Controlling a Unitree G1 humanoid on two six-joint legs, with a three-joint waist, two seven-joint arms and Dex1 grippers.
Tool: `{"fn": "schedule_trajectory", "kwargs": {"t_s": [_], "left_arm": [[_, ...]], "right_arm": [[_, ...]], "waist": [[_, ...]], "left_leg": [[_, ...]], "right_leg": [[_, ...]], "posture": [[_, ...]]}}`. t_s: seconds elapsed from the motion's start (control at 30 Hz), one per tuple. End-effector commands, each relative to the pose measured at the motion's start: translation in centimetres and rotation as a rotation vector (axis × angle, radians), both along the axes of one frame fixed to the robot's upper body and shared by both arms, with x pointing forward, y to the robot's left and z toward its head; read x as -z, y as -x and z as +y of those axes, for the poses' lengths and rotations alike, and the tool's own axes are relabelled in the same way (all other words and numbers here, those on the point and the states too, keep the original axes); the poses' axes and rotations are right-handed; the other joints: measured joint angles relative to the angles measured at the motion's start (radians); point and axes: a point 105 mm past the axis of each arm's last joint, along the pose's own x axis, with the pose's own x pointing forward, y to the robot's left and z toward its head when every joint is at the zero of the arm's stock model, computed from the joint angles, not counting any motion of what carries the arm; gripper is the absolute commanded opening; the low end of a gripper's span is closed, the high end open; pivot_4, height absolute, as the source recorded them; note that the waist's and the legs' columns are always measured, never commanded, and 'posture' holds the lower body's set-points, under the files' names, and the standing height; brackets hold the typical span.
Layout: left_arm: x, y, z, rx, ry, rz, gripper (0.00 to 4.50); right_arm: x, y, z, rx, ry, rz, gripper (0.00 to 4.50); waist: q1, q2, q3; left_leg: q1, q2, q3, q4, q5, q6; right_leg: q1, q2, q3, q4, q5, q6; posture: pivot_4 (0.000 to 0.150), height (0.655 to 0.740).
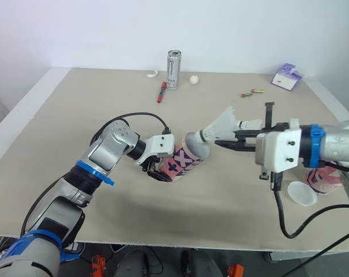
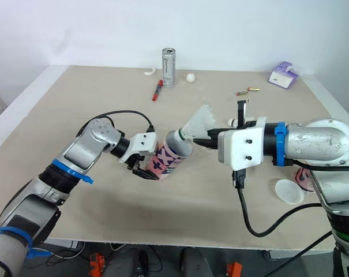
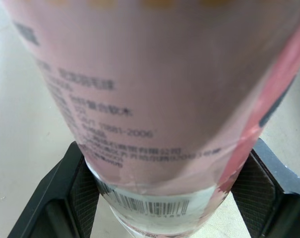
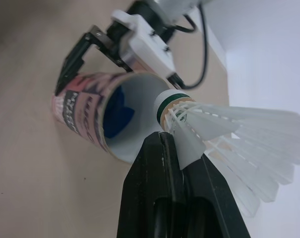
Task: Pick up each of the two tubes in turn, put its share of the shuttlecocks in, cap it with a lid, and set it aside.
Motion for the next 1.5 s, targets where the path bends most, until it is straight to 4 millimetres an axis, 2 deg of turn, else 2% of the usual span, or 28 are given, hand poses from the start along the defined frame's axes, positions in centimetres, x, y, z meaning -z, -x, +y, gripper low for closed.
{"fn": "schedule_trajectory", "kwargs": {"t_s": [0.03, 0.13, 0.17, 0.23, 0.27, 0.3, 0.37, 0.4, 0.43, 0.5, 0.6, 0.73, 0.87, 0.97, 1.03, 1.2, 1.5], "left_arm": [[-0.2, -0.2, -0.1, -0.006, -0.012, -0.018, 3.35], [-0.1, -0.1, 0.0, -0.009, -0.013, -0.015, 3.35], [-0.1, -0.1, 0.1, -0.010, -0.013, -0.014, 3.35], [-0.1, -0.1, 0.2, -0.013, -0.013, -0.013, 3.35], [0.0, -0.1, 0.2, -0.013, -0.014, -0.013, 3.35], [0.0, -0.1, 0.2, -0.015, -0.014, -0.012, 3.35], [0.1, -0.1, 0.2, -0.016, -0.015, -0.012, 3.35], [0.1, -0.1, 0.2, -0.016, -0.015, -0.011, 3.35], [0.1, -0.1, 0.2, -0.016, -0.015, -0.010, 3.35], [0.2, -0.1, 0.2, -0.014, -0.017, -0.010, 3.35], [0.3, -0.1, 0.3, -0.013, -0.021, -0.013, 3.35], [0.3, -0.1, 0.2, -0.008, -0.021, -0.016, 3.35], [0.4, 0.0, 0.1, -0.005, -0.018, -0.015, 3.35], [0.4, 0.0, 0.0, -0.002, -0.018, -0.015, 3.35], [0.5, 0.1, 0.0, 0.001, -0.018, -0.015, 3.35], [0.6, 0.2, -0.2, 0.005, -0.016, -0.010, 3.35], [0.8, 0.5, -0.3, 0.011, -0.014, 0.000, 3.35]], "right_arm": [[-0.1, -0.1, 0.5, -0.024, 0.030, -0.042, 0.06], [0.6, -0.2, 0.6, -0.030, 0.052, -0.017, 0.06], [0.7, -0.2, 0.6, -0.032, 0.059, -0.012, 0.54], [0.7, -0.1, 0.7, -0.035, 0.058, -0.009, 1.05], [0.6, -0.1, 0.7, -0.034, 0.053, -0.006, 1.73], [0.5, 0.0, 0.8, -0.035, 0.049, -0.009, 1.94], [0.3, 0.1, 0.8, -0.031, 0.035, 0.005, 2.82], [0.2, 0.2, 0.8, -0.032, 0.028, 0.006, 3.53], [-0.1, 0.2, 0.9, -0.026, -0.012, 0.023, 3.84], [-1.6, 0.0, 0.8, 0.033, -0.211, 0.099, 4.47], [-2.4, -1.1, -0.6, 0.184, -0.438, 0.220, 4.47], [-1.9, -4.8, -6.4, 0.576, -0.843, 0.296, 4.47], [-0.6, -6.8, -10.9, 0.856, -1.055, 0.215, 4.47], [0.6, -7.6, -13.3, 1.028, -1.164, 0.173, 4.47], [1.8, -8.1, -14.8, 1.149, -1.193, 0.141, 4.47], [4.2, -8.8, -16.7, 1.289, -1.180, 0.101, 4.47], [7.7, -9.9, -18.1, 1.362, -1.165, 0.182, 4.47]], "waist": [[0.001, 0.000, 0.000], [0.001, 0.000, 0.000], [0.001, 0.000, 0.000], [0.001, 0.000, 0.000], [0.001, 0.000, 0.000], [0.001, 0.000, 0.000], [0.001, 0.000, 0.000], [0.001, 0.000, 0.000], [0.001, 0.000, 0.000], [0.000, 0.000, 0.000], [0.001, 0.000, 0.000], [0.001, -0.002, -0.001], [0.000, -0.001, -0.001], [0.000, 0.000, -0.001], [0.000, 0.000, -0.001], [0.000, 0.000, -0.001], [-0.001, 0.000, -0.001]], "left_leg": [[0.000, 0.000, 0.000, 0.000, 0.000, 0.000], [0.000, 0.000, 0.000, 0.000, 0.000, 0.000], [-0.001, -0.001, 0.000, 0.000, 0.000, 0.000], [-0.001, -0.001, 0.000, 0.000, 0.000, 0.000], [-0.001, -0.001, 0.000, 0.000, 0.000, 0.000], [-0.001, -0.001, 0.000, 0.000, 0.000, 0.000], [-0.001, 0.000, 0.000, 0.000, 0.000, 0.000], [0.000, 0.000, 0.000, 0.000, 0.000, 0.000], [0.000, 0.000, 0.000, 0.000, 0.000, 0.000], [0.000, 0.000, 0.000, 0.000, 0.000, 0.000], [-0.001, 0.001, -0.001, 0.000, 0.000, -0.001], [-0.001, 0.001, -0.001, 0.000, 0.000, -0.001], [-0.001, 0.000, 0.000, 0.000, 0.000, -0.001], [-0.001, 0.000, 0.000, 0.000, 0.000, -0.001], [-0.001, 0.000, 0.000, 0.000, 0.000, -0.001], [-0.001, 0.000, 0.000, 0.000, 0.000, -0.001], [-0.001, -0.001, 0.000, 0.000, 0.000, 0.000]], "right_leg": [[0.000, 0.000, 0.000, 0.000, 0.000, 0.000], [0.000, 0.000, 0.000, 0.000, 0.000, 0.000], [0.000, -0.001, 0.000, 0.000, 0.002, -0.003], [0.000, -0.001, 0.000, 0.000, 0.002, -0.004], [0.000, -0.001, 0.000, 0.000, 0.002, -0.004], [0.000, -0.001, 0.000, 0.000, 0.002, -0.004], [0.000, 0.000, 0.000, 0.000, 0.002, -0.003], [0.000, 0.000, 0.000, 0.000, 0.002, -0.003], [0.000, 0.000, 0.000, 0.000, 0.002, -0.004], [0.000, 0.000, 0.000, 0.000, 0.002, -0.004], [0.000, 0.000, -0.001, 0.001, 0.004, -0.007], [0.000, -0.001, -0.001, 0.001, 0.004, -0.007], [-0.001, -0.001, 0.000, 0.001, 0.005, -0.007], [-0.001, 0.000, 0.000, 0.001, 0.004, -0.007], [-0.001, 0.000, 0.000, 0.001, 0.004, -0.006], [-0.001, 0.000, 0.001, 0.001, 0.003, -0.004], [-0.001, 0.000, 0.002, 0.001, 0.003, -0.004]], "posture": [[0.150, 0.7400], [0.150, 0.7400], [0.150, 0.7400], [0.150, 0.7400], [0.150, 0.7400], [0.150, 0.7400], [0.150, 0.7400], [0.150, 0.7400], [0.150, 0.7400], [0.150, 0.7400], [0.150, 0.7400], [0.150, 0.7400], [0.150, 0.7400], [0.150, 0.7400], [0.150, 0.7400], [0.150, 0.7400], [0.150, 0.7400]]}}
